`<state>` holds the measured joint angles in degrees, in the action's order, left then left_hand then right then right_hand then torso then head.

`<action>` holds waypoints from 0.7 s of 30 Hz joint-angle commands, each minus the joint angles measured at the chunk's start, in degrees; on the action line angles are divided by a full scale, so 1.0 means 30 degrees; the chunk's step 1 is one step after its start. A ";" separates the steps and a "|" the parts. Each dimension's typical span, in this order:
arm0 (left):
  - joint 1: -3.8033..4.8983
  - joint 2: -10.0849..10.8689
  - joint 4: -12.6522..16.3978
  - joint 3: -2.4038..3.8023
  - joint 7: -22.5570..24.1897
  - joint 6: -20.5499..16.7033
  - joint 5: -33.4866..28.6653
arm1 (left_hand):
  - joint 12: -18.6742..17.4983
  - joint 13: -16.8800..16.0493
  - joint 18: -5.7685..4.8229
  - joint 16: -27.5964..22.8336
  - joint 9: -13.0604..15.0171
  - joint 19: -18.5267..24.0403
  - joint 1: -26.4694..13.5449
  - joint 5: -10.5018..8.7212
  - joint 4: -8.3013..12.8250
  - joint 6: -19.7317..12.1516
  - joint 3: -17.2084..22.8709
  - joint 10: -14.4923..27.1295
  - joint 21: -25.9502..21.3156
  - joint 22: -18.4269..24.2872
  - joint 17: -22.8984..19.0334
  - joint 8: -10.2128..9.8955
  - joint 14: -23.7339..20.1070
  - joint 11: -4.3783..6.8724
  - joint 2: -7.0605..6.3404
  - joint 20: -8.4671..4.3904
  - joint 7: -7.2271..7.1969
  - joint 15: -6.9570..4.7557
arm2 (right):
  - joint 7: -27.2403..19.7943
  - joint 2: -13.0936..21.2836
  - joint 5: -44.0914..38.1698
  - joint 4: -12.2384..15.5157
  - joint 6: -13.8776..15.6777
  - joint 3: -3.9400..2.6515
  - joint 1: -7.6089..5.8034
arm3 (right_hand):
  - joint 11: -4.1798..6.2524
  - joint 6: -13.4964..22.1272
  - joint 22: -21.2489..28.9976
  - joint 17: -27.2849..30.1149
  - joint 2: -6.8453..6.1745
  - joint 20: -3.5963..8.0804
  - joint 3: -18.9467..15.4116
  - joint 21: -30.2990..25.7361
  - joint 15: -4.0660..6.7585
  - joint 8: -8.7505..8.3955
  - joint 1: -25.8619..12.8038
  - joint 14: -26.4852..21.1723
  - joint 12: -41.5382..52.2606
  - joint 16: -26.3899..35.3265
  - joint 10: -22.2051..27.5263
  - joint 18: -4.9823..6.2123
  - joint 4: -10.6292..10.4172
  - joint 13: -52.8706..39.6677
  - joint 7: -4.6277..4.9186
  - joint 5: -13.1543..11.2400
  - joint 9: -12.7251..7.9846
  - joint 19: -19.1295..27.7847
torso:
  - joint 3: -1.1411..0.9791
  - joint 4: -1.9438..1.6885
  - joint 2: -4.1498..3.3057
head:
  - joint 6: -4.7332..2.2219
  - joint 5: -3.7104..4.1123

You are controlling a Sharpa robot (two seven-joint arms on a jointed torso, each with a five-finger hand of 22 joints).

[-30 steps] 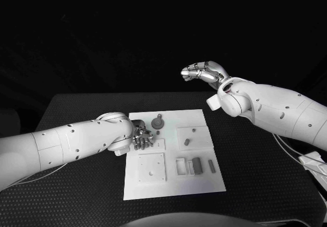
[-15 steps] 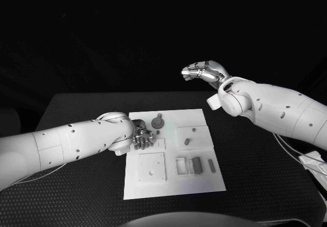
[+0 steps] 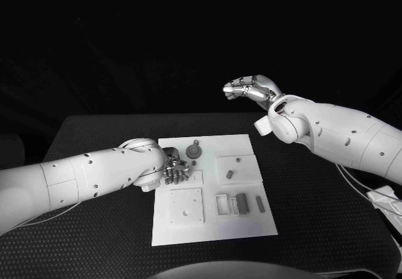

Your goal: Assemble the parts on the task board

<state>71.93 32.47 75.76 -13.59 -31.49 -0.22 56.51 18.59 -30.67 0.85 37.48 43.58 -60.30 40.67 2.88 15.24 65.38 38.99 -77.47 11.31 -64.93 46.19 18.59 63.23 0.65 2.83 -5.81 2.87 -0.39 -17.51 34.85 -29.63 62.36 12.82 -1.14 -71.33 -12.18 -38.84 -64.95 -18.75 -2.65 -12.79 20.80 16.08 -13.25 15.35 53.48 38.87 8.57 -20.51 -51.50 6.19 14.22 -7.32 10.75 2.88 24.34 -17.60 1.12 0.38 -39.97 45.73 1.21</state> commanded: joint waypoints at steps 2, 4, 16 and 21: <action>-0.0108 -0.0168 0.0171 -0.0028 0.0484 -0.0026 -0.0350 | 0.0059 -0.0020 -0.0123 0.0142 0.0042 0.0010 -0.0262 -0.0019 -0.0256 -0.0089 -0.0306 0.0118 -0.0123 -0.0057 -0.0058 -0.0137 -0.0134 -0.0050 -0.0449 -0.0078 0.0100 -0.0003 | -0.0149 0.0013 0.0008 0.0038 -0.0291 -0.0010 0.0013 | 0.0007 0.0117 -0.0023 0.0019 0.0013 -0.0054 0.0000 -0.0088 -0.0040 0.0124 -0.0139 -0.0149 -0.0100 0.0109 -0.0159 -0.0314 -0.0151 0.0022 0.0975 -0.0004 -0.0033 0.0123 | 0.0000 0.0006 -0.0006 | 0.0001 0.0015; -0.0108 -0.0162 0.0168 -0.0028 0.0483 -0.0072 -0.0352 | 0.0057 -0.0024 -0.0114 0.0155 0.0061 0.0039 -0.0313 -0.0016 -0.0161 -0.0117 -0.0585 0.0143 -0.0155 -0.0096 -0.0086 -0.0154 -0.0155 -0.0049 -0.0469 -0.0084 0.0101 -0.0008 | -0.0149 0.0015 0.0008 0.0034 -0.0289 -0.0010 0.0014 | 0.0006 0.0118 -0.0027 0.0021 0.0009 -0.0054 -0.0001 -0.0091 -0.0041 0.0125 -0.0139 -0.0153 -0.0101 0.0111 -0.0159 -0.0314 -0.0151 0.0027 0.0976 -0.0004 -0.0034 0.0125 | 0.0001 0.0005 -0.0009 | -0.0002 0.0018; -0.0108 -0.0153 0.0158 -0.0028 0.0424 0.0063 -0.0352 | 0.0062 -0.0029 -0.0092 0.0183 0.0087 0.0036 -0.0361 -0.0015 -0.0151 -0.0146 -0.0917 0.0167 -0.0215 -0.0152 -0.0146 -0.0188 -0.0178 -0.0042 -0.0803 -0.0096 0.0101 -0.0018 | -0.0132 0.0040 0.0008 0.0047 -0.0339 -0.0010 0.0025 | 0.0006 0.0127 -0.0045 0.0026 0.0005 -0.0053 -0.0004 -0.0105 -0.0051 0.0129 -0.0140 -0.0169 -0.0101 0.0120 -0.0163 -0.0319 -0.0159 0.0053 0.0988 -0.0004 -0.0042 0.0136 | 0.0012 0.0003 0.0001 | 0.0008 0.0028; -0.0108 -0.0160 0.0129 -0.0030 0.0376 0.0069 -0.0333 | 0.0065 -0.0031 -0.0086 0.0197 0.0096 0.0028 -0.0299 -0.0016 -0.0122 -0.0151 -0.0952 0.0174 -0.0228 -0.0170 -0.0161 -0.0195 -0.0179 -0.0040 -0.0891 -0.0100 0.0099 -0.0024 | -0.0123 0.0055 0.0009 0.0058 -0.0342 -0.0010 0.0027 | 0.0006 0.0129 -0.0055 0.0030 0.0000 -0.0054 -0.0009 -0.0112 -0.0058 0.0132 -0.0146 -0.0181 -0.0100 0.0127 -0.0167 -0.0322 -0.0165 0.0066 0.0994 -0.0004 -0.0045 0.0143 | 0.0008 0.0000 -0.0004 | 0.0014 0.0025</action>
<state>71.92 32.47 75.74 -13.60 -31.63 -0.38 56.51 18.59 -30.68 0.84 37.70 43.81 -60.17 39.81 3.15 14.89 65.28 36.40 -77.14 10.93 -65.40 45.78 18.35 63.04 0.55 0.82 -5.96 2.95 -0.59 -17.48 35.00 -29.61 62.40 12.74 -1.14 -71.28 -12.18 -38.84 -65.07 -18.74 -2.65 -12.80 20.64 16.08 -13.42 15.35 53.48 38.69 8.57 -20.51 -51.50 6.19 14.06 -7.22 10.75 2.88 24.28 -17.60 1.15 0.39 -39.97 45.75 1.29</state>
